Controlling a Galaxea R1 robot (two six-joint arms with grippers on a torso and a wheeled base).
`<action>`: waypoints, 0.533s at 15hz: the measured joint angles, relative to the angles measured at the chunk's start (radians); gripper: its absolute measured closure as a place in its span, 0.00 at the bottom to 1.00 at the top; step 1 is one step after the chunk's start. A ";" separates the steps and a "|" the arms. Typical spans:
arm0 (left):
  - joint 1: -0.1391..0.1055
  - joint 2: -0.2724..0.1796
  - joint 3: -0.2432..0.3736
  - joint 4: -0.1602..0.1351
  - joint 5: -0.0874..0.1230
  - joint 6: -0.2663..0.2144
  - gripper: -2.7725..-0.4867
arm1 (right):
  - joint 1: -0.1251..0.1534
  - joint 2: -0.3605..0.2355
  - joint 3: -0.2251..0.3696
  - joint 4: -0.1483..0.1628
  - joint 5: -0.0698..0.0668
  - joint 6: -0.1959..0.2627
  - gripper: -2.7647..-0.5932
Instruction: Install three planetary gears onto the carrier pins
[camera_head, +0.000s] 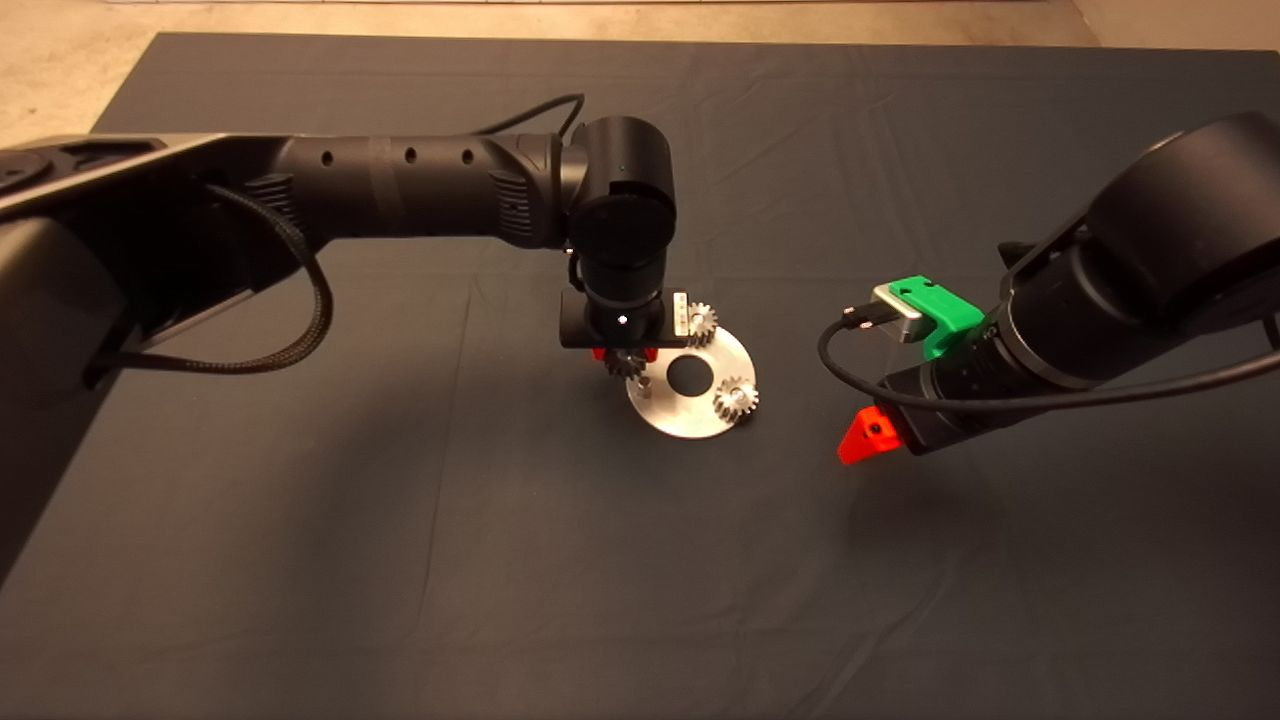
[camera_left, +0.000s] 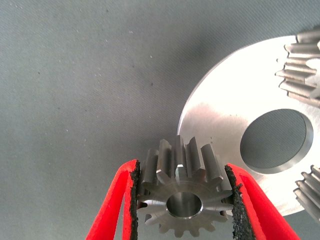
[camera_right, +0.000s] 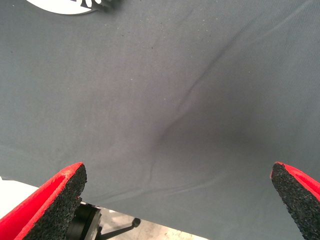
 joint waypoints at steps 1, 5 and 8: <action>0.000 0.001 0.001 0.000 0.000 -0.004 0.82 | 0.000 0.000 0.000 0.000 0.000 0.000 0.01; 0.000 0.001 0.013 -0.004 0.000 -0.013 0.82 | 0.000 0.000 0.000 0.000 0.000 0.000 0.01; 0.000 0.004 0.024 -0.007 0.001 -0.025 0.82 | 0.000 0.000 0.000 0.000 0.000 0.004 0.01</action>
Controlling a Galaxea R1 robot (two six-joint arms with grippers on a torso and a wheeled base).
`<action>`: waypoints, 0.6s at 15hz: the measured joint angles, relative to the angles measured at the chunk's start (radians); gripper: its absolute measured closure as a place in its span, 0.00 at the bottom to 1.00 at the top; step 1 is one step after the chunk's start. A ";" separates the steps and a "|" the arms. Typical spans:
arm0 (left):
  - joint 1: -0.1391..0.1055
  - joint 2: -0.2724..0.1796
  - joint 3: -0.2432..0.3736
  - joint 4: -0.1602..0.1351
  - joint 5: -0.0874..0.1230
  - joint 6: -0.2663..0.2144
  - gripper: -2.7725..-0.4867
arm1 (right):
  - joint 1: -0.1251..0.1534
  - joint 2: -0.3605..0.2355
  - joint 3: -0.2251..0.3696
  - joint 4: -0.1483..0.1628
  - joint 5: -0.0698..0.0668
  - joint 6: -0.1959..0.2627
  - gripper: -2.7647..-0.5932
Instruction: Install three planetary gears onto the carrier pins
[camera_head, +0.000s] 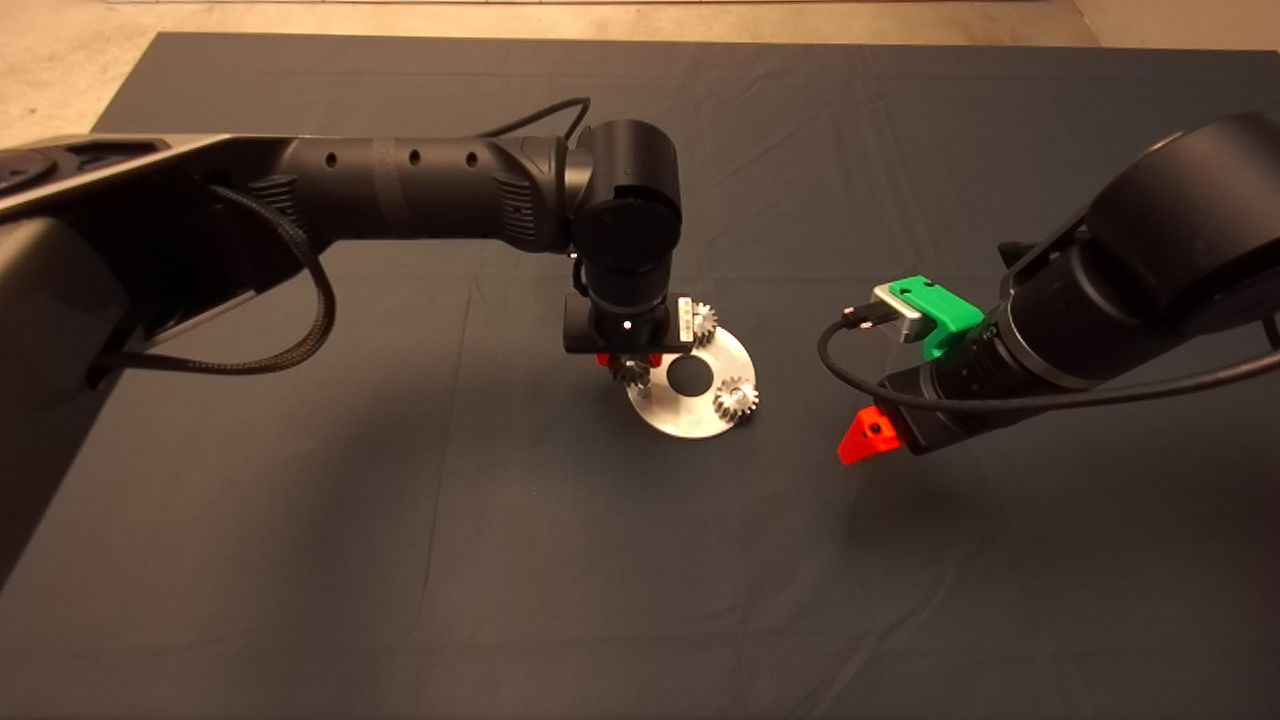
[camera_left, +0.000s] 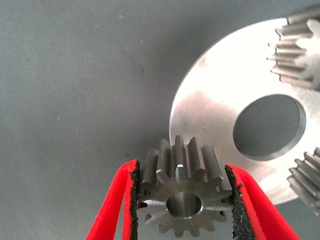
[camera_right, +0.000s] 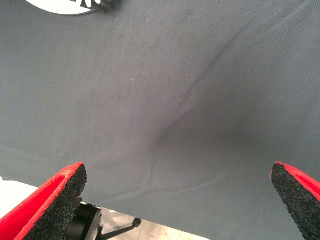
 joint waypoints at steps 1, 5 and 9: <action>0.000 0.001 0.002 -0.001 0.000 -0.005 0.82 | 0.000 0.000 0.000 0.000 0.000 0.000 0.01; 0.000 0.002 0.009 -0.001 0.000 -0.013 0.82 | 0.000 0.000 0.000 0.000 0.000 0.003 0.01; 0.000 0.002 0.011 -0.001 0.000 -0.020 0.82 | 0.000 0.000 0.000 0.000 0.000 0.003 0.01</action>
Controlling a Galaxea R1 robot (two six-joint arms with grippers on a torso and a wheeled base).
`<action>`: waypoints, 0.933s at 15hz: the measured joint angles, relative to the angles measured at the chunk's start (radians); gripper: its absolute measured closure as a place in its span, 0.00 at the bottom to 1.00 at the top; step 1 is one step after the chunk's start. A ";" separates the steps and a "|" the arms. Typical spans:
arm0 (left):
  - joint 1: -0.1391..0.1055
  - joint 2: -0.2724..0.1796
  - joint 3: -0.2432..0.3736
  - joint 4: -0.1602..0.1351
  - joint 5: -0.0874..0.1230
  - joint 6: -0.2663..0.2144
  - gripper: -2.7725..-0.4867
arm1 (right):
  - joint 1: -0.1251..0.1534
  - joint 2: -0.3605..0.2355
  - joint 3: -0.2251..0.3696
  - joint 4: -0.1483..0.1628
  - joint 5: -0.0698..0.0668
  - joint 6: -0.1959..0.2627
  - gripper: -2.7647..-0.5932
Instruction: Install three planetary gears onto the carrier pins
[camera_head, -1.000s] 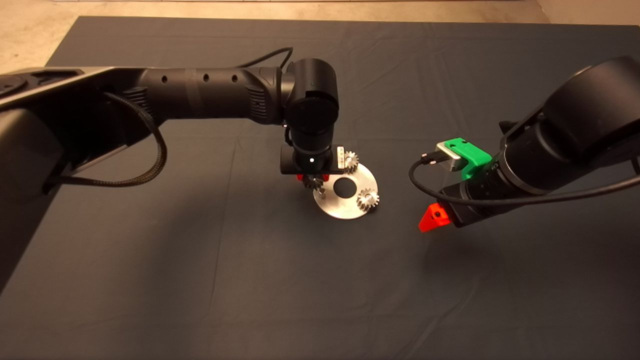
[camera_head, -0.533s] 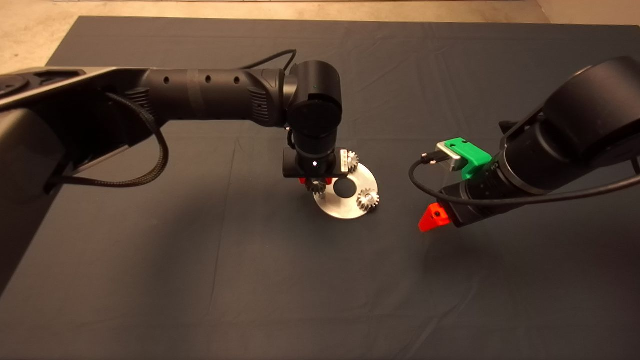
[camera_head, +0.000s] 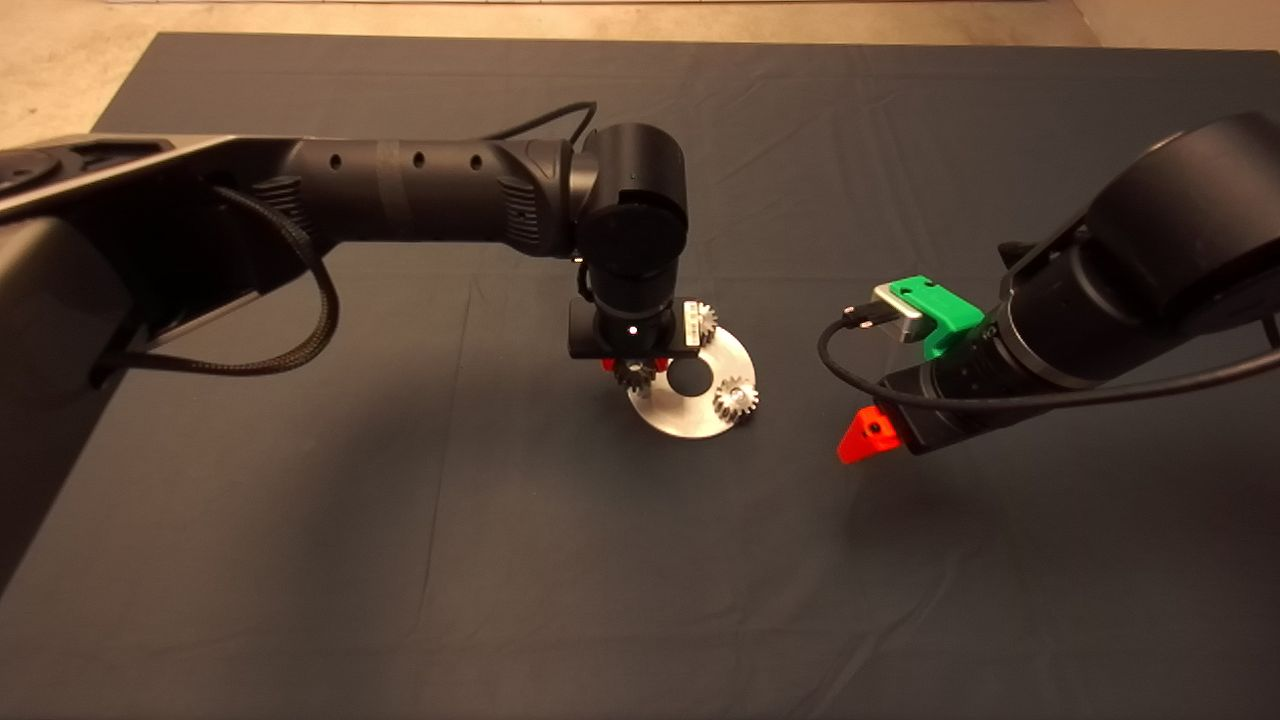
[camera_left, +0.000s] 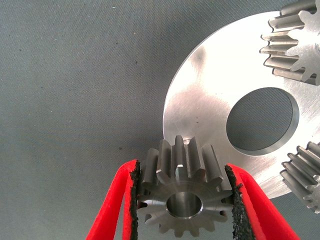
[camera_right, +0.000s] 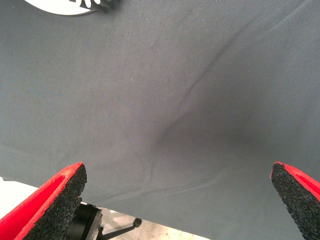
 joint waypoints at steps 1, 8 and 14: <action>0.000 0.000 0.001 0.000 0.000 -0.004 0.82 | 0.000 0.000 0.000 0.000 0.000 0.000 0.01; 0.000 0.000 0.004 -0.001 0.000 -0.008 0.82 | 0.000 0.000 0.000 0.000 0.000 0.000 0.01; 0.000 0.001 0.004 -0.001 0.000 -0.011 0.82 | 0.000 0.000 0.000 0.000 0.000 0.000 0.01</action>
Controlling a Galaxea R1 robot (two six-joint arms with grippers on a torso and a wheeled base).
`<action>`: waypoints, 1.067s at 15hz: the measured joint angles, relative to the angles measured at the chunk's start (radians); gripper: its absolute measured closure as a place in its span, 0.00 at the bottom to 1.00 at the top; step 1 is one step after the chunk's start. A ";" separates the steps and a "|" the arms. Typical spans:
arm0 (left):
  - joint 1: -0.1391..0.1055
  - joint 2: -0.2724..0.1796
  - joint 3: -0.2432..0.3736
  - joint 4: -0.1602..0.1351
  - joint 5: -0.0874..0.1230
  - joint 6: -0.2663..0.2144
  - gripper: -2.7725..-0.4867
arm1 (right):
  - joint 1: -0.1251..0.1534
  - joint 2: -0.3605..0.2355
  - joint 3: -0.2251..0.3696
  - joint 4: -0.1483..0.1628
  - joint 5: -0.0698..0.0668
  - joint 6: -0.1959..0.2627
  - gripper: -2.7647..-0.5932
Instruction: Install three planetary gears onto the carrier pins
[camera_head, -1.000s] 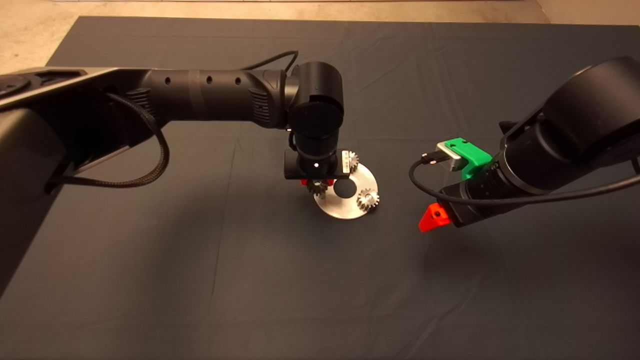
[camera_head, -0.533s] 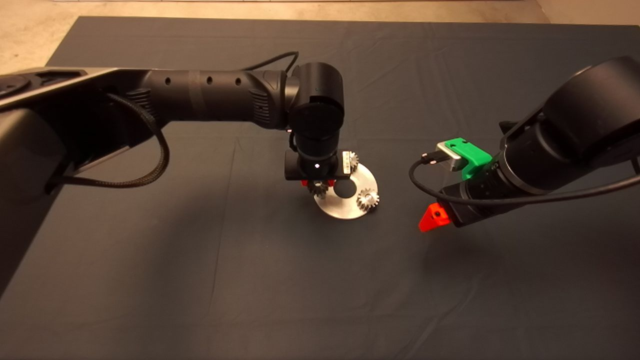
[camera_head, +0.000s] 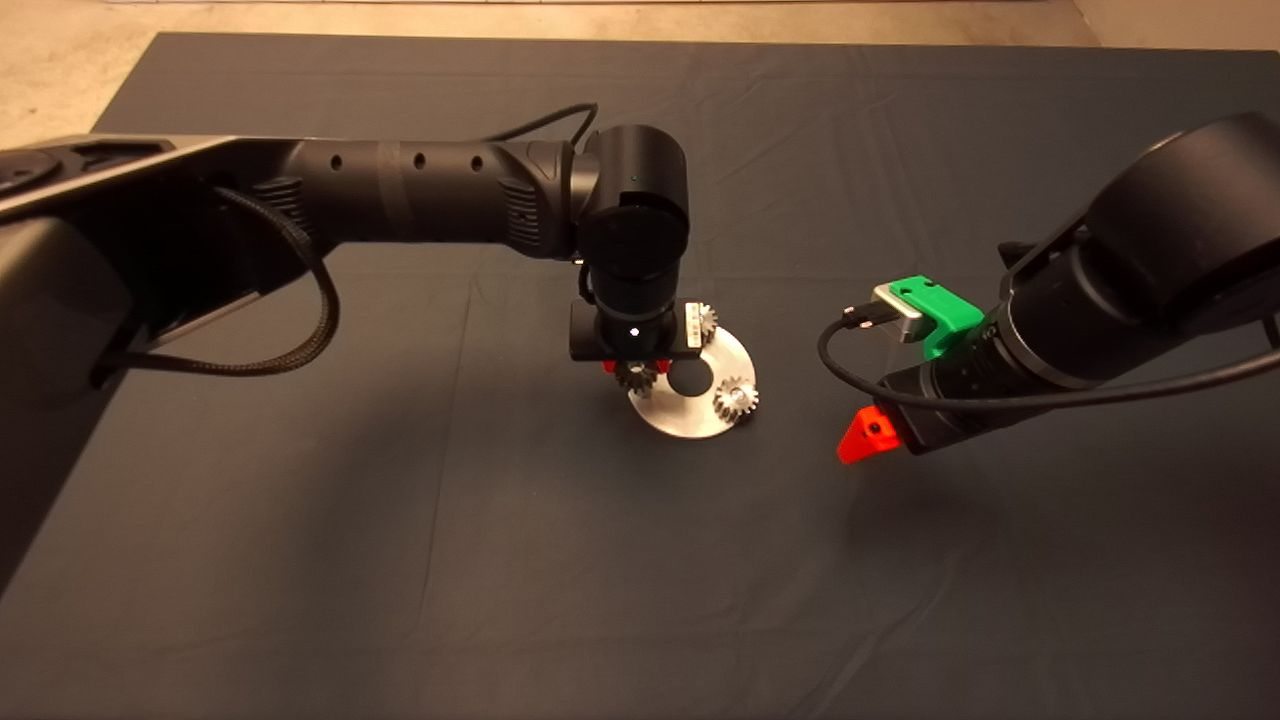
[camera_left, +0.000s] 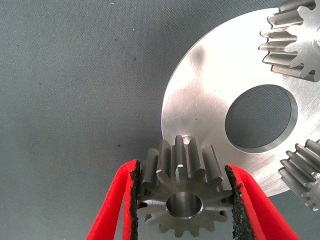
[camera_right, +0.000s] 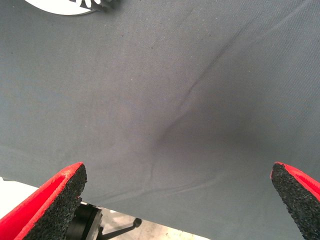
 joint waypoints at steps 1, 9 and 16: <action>0.000 0.000 0.000 0.000 0.000 0.000 0.82 | 0.000 0.000 0.000 0.000 0.000 0.000 0.01; 0.001 0.013 0.001 -0.001 0.001 0.000 0.82 | 0.000 0.003 0.000 0.000 0.000 0.000 0.01; 0.024 0.024 0.001 -0.002 0.003 0.000 0.82 | 0.000 0.003 0.000 0.000 0.000 0.000 0.01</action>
